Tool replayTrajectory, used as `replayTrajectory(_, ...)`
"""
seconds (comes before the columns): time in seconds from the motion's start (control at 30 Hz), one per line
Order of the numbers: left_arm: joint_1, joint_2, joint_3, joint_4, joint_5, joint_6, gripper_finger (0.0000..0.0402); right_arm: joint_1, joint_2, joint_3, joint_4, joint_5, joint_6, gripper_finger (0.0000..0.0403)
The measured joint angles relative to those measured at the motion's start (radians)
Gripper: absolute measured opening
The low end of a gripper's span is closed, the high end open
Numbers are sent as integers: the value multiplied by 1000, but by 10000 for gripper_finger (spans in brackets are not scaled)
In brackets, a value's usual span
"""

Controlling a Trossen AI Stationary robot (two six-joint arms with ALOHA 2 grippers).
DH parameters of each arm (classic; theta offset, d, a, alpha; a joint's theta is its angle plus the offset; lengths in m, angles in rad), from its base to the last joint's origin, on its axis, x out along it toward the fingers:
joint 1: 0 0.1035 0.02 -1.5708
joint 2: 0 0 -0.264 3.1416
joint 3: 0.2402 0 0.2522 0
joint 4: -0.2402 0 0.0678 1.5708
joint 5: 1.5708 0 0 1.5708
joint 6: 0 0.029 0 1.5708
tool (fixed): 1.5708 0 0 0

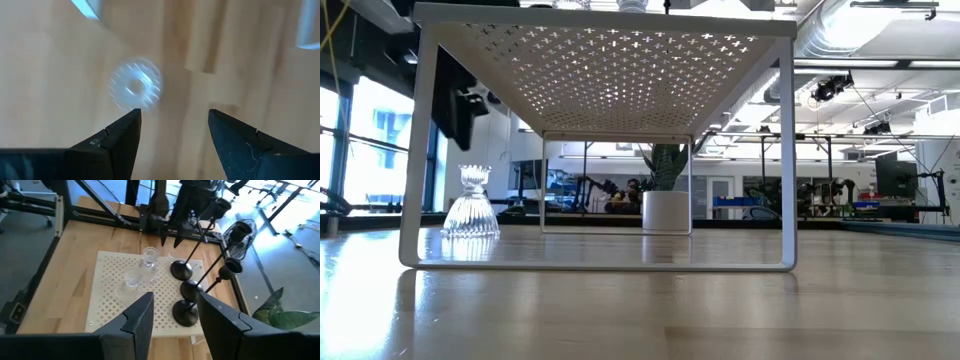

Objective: Pick & Place candle stick holders
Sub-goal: Put the transparent glass candle holder on the shelf

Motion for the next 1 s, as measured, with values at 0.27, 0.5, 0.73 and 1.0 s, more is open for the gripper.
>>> replayTrajectory(0.27, -41, 4, -32, 127, -32, 33, 227, 0, 0, 0, 0, 30, -1, 144)
replayTrajectory(0.5, -41, 21, -33, 131, -29, 35, 227, 0, -1, 0, 0, 30, -1, 144)
replayTrajectory(0.73, -42, 36, -33, 118, 28, 1, 227, 0, -1, 0, -2, 33, -1, 144)
replayTrajectory(1.0, -40, 70, -33, 135, 7, 2, 227, 0, -1, 0, -6, 33, -1, 144)
